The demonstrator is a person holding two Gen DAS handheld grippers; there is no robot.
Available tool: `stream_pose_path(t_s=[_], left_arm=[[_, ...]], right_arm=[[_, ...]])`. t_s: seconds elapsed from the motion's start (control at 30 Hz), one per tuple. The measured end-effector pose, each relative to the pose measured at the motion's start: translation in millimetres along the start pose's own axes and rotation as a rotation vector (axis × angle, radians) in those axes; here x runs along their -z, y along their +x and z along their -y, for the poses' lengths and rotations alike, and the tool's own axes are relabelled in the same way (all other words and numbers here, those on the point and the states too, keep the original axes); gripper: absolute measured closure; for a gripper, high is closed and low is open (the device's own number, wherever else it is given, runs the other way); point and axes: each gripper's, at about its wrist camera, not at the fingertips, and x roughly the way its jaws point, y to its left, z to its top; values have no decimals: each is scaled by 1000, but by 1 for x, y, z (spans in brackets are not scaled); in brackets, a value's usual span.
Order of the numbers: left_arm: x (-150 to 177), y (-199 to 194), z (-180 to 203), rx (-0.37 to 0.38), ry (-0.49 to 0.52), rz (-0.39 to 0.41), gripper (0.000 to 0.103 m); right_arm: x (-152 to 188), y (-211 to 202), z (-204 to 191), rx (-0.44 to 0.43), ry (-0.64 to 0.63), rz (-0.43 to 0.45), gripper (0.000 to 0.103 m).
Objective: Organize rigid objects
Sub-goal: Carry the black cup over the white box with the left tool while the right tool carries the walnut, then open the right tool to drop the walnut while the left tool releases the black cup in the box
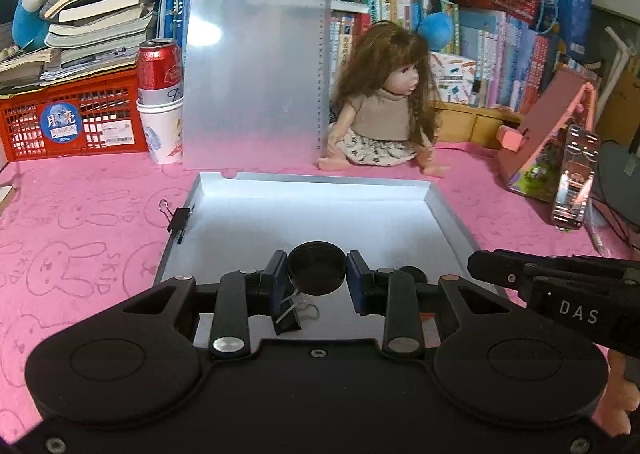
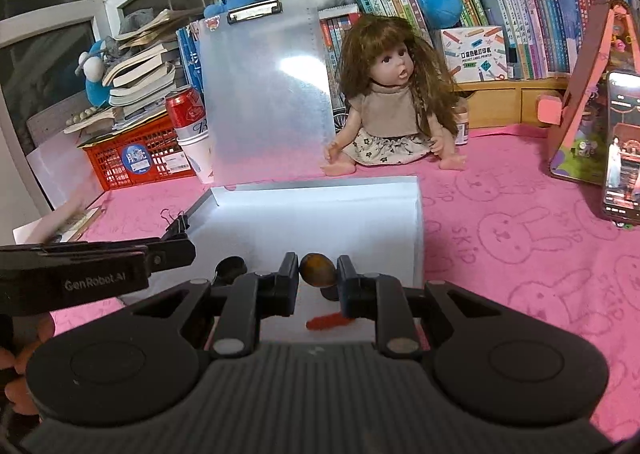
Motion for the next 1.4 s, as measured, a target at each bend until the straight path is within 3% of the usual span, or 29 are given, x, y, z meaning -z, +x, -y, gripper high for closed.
stream_pose_path(t_s=[0.77, 1.4], left_arm=[[-12, 71, -22, -72, -67, -133, 72], [-8, 105, -23, -107, -49, -158, 72]], right_arm=[[-10, 67, 7, 25, 49, -125, 79], [-7, 103, 8, 48, 38, -176, 78]])
